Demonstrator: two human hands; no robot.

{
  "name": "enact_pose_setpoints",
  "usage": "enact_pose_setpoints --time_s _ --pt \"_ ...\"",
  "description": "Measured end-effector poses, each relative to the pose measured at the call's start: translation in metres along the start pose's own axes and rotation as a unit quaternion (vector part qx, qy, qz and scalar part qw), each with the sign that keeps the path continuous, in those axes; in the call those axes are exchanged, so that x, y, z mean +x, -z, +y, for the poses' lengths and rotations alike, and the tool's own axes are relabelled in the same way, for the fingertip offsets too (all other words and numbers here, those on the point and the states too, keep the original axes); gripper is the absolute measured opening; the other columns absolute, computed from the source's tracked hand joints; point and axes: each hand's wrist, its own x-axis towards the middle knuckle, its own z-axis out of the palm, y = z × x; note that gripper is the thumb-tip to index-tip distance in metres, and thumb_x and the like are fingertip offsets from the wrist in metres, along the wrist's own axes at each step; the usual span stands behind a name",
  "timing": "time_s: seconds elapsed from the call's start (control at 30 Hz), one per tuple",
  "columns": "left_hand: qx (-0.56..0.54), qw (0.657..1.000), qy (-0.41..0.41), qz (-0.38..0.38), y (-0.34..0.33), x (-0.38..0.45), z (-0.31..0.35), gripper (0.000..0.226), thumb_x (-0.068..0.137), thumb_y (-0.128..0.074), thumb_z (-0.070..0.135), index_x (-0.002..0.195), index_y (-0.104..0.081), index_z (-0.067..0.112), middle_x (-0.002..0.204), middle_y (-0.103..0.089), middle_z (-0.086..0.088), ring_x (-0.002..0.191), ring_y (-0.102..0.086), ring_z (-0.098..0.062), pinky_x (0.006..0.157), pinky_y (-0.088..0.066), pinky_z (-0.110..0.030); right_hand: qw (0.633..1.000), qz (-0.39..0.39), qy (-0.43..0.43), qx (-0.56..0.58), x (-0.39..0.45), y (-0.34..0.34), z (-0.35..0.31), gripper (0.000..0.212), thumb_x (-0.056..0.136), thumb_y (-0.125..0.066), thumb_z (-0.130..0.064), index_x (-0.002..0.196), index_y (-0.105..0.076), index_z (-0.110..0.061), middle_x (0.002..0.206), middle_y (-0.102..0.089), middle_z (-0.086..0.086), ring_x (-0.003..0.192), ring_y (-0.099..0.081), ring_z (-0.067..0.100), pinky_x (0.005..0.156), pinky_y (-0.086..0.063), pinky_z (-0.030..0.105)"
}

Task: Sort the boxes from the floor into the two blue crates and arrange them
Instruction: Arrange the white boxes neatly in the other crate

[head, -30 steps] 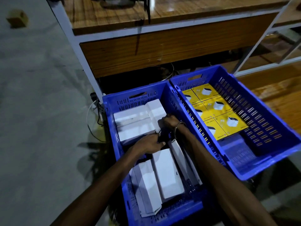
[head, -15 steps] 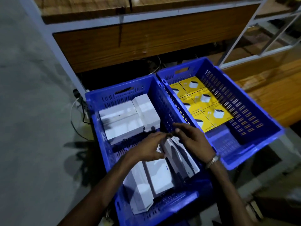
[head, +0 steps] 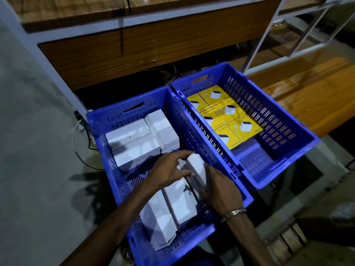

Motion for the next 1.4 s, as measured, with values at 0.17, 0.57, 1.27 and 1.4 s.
enact_pose_setpoints --time_s 0.17,0.57,1.27,1.4 --pt "-0.203 0.979 0.017 0.012 0.013 -0.005 0.019 0.045 0.092 -0.078 0.031 0.135 -0.065 0.036 0.13 -0.07 0.014 0.125 -0.062 -0.007 0.107 -0.052 -0.041 0.985 0.062 -0.003 0.161 0.0 0.033 -0.003 0.069 0.064 -0.057 -0.059 0.129 -0.058 -0.035 0.106 -0.076 -0.011 0.094 -0.071 0.012 0.075 -0.057 0.034" --pt "-0.374 0.919 0.084 0.094 0.042 -0.013 0.027 0.041 0.087 -0.081 0.009 0.126 -0.072 0.019 0.119 -0.077 -0.004 0.111 -0.071 -0.025 0.097 -0.059 -0.044 0.816 -0.15 0.034 0.557 0.034 0.034 -0.025 0.065 0.089 -0.059 0.011 0.145 -0.056 -0.022 0.133 -0.069 0.005 0.123 -0.066 0.027 0.1 -0.055 0.043" --pt "-0.33 0.859 0.313 0.236 0.034 -0.048 -0.014 0.046 0.091 -0.073 0.053 0.124 -0.059 0.024 0.122 -0.067 0.004 0.108 -0.065 -0.014 0.089 -0.056 -0.035 0.828 -0.073 -0.09 0.548 0.073 0.013 -0.026 0.062 0.074 -0.089 -0.011 0.13 -0.063 -0.019 0.106 -0.072 0.007 0.076 -0.07 0.014 0.053 -0.053 0.019" --pt "-0.31 0.852 0.322 0.272 0.038 -0.047 -0.015 0.043 0.1 -0.066 0.037 0.136 -0.048 0.023 0.11 -0.065 0.007 0.091 -0.061 0.0 0.078 -0.051 -0.026 0.855 -0.073 0.012 0.513 0.094 0.028 -0.041 0.064 0.073 -0.089 -0.003 0.129 -0.062 -0.016 0.106 -0.075 0.004 0.093 -0.073 0.015 0.074 -0.062 0.028"
